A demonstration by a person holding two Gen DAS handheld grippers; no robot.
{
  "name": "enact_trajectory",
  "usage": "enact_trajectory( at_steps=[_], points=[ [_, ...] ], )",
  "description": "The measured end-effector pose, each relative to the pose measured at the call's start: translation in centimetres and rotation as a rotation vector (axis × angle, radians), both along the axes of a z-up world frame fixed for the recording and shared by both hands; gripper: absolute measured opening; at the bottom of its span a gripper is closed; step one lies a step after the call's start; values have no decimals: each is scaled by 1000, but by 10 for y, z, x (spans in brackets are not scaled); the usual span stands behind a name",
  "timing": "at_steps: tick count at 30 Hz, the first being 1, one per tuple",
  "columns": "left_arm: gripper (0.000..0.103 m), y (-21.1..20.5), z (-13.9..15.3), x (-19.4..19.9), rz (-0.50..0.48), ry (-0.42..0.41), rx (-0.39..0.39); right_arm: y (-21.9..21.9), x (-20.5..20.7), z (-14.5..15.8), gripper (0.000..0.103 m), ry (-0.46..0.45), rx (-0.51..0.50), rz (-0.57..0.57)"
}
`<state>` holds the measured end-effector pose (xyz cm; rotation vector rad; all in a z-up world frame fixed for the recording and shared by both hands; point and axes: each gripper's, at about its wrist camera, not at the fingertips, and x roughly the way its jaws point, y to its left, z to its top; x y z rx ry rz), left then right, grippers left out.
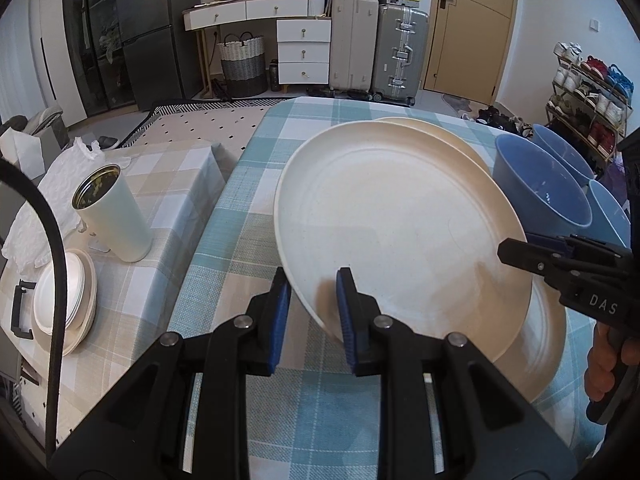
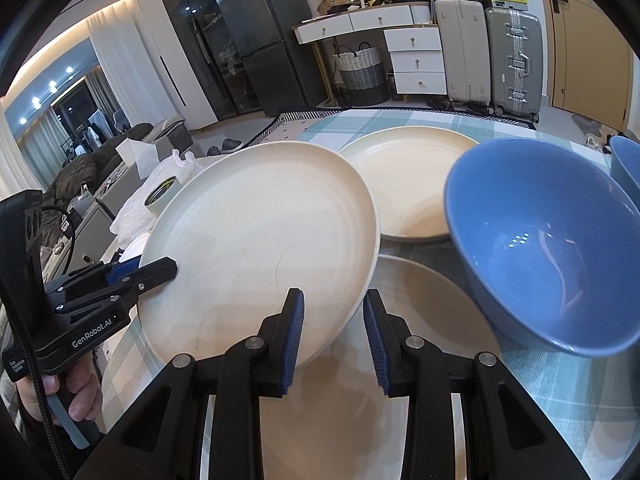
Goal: Organize plates and bowls
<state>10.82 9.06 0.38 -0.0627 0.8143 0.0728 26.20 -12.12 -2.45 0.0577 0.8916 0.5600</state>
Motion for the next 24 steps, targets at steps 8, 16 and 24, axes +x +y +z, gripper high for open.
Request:
enact_trajectory(
  at_steps=[8, 16, 24],
  points=[
    [20, -22, 6, -18, -34, -2, 2, -25, -22, 0, 32, 3, 3, -25],
    [21, -38, 2, -28, -63, 6, 10, -42, -38, -3, 32, 17, -1, -48],
    [21, -48, 0, -34, -92, 10, 12, -60, -49, -5, 32, 27, -4, -66]
  ],
)
